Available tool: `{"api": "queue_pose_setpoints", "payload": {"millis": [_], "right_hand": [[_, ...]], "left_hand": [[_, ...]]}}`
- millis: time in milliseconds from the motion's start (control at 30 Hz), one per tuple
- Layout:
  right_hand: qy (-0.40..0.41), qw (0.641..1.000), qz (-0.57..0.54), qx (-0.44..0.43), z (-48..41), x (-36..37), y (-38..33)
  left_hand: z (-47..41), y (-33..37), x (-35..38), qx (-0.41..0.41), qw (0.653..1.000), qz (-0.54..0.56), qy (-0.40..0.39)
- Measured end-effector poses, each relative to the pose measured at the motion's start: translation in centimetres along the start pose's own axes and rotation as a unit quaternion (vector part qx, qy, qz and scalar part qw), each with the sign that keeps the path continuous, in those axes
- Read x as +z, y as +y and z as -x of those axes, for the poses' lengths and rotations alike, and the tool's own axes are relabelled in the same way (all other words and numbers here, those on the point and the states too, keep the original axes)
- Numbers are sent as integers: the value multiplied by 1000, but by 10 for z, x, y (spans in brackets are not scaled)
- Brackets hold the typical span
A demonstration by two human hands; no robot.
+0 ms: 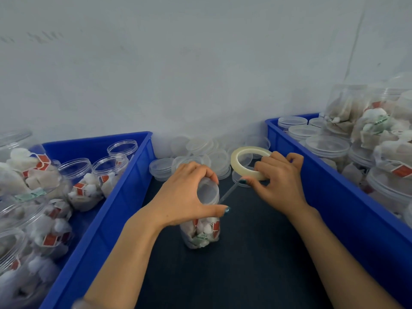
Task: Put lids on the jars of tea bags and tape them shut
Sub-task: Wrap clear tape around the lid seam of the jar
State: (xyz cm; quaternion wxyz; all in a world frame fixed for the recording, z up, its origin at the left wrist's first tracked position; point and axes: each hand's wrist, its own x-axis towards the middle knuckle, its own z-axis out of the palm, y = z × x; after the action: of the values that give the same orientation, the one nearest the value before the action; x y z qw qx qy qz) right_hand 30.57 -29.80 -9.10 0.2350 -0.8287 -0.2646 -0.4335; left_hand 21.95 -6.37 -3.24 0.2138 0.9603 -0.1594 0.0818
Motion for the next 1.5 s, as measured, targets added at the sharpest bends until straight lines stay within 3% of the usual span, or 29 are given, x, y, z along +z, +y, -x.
{"api": "queue_pose_setpoints", "payload": {"millis": [133, 367, 600, 900, 1200, 1500], "right_hand": [[10, 1000, -1, -6, -1, 2, -7], [-15, 1000, -7, 16, -2, 9, -19], [-109, 989, -100, 27, -3, 17, -24], [-148, 982, -114, 12, -4, 16, -29], [-128, 981, -138, 35, 0, 22, -34], [-29, 996, -85, -2, 4, 17, -39]], "left_hand": [[4, 2, 4, 1, 998, 54, 39], [9, 9, 2, 1, 994, 110, 7], [8, 11, 7, 27, 1000, -2, 6], [10, 5, 5, 25, 1000, 16, 5], [8, 10, 5, 17, 1000, 3, 4], [20, 26, 20, 0, 989, -73, 130]]}}
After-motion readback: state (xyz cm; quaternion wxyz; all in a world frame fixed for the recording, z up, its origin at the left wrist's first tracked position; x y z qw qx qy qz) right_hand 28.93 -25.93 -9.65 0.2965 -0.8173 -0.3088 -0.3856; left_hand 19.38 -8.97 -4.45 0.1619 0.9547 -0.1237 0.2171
